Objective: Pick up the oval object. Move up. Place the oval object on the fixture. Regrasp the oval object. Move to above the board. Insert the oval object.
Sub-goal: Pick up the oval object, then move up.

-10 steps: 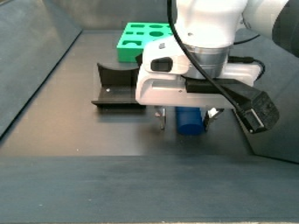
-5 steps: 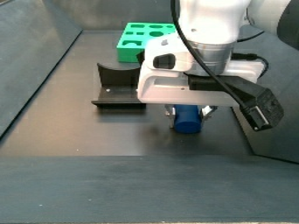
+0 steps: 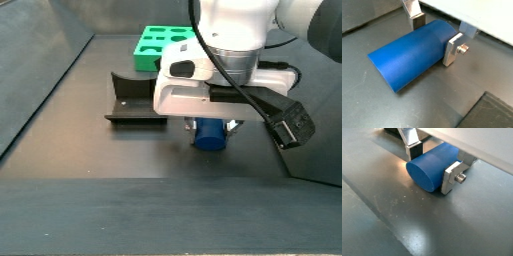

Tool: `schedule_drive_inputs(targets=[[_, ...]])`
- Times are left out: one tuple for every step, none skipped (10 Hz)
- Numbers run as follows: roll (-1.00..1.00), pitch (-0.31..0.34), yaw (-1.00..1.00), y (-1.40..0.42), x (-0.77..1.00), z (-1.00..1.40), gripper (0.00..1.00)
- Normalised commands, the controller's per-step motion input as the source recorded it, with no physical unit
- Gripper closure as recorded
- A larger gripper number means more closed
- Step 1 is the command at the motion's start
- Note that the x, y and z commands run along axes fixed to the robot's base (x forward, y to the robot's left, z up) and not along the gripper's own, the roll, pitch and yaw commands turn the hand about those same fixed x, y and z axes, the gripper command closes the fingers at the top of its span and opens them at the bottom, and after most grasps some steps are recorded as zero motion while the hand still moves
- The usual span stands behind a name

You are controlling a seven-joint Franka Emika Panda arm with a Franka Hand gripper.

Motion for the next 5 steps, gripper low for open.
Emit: schedule_drive_inputs(targets=[[0.0,0.0,0.0,0.0,0.0,0.0,1.0],[0.0,0.0,0.0,0.0,0.0,0.83,1.0],[-0.01,0.017,0.04,-0.06,0.03,0.77,1.0],[-0.01,0.035,0.05,-0.05,0.02,0.69,1.0],[-0.01,0.05,0.04,-0.03,0.01,0.5,1.0]])
